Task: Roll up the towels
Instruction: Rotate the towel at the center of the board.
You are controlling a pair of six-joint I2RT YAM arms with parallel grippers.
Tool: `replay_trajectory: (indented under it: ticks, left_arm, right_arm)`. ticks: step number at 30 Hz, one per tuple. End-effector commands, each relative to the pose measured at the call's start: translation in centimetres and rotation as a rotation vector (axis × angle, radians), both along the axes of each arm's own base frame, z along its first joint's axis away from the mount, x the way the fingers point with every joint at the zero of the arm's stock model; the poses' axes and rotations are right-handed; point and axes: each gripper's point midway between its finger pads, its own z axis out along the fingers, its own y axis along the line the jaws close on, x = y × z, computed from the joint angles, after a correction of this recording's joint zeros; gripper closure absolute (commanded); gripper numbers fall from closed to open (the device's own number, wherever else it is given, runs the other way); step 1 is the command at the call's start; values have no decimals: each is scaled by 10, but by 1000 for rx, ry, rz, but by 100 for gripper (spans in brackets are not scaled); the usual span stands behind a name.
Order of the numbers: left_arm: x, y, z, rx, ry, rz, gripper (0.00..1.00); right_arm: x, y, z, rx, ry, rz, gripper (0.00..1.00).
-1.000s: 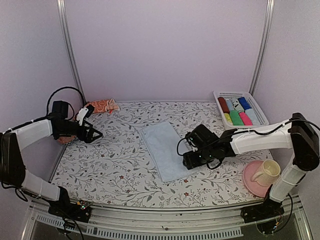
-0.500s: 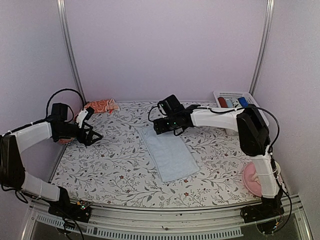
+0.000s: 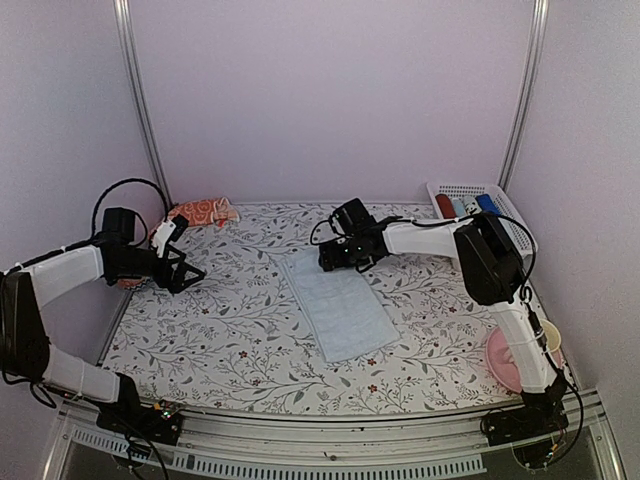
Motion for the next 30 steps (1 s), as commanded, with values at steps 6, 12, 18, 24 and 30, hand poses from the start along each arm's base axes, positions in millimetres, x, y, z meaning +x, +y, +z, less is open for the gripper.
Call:
replay_trajectory:
  ticks: [6,12,18,24,30]
  left_arm:
    - [0,2,3,-5,-27,-5,3]
    - [1,1,2,-6,-24,-5,3]
    - [0,1,3,-7,-26,-7,3]
    - [0,1,2,-7,-25,-7,3]
    - [-1,1,2,-2,-31,-16,3]
  right_arm:
    - [-1,-2,-5,64,40,3,18]
    - [-12,22,61,112,-102,67,17]
    - [-7,30,73,68,-160,71,17]
    - [-5,32,31,30,-108,73,17]
    - [5,21,-4,28,-37,37,16]
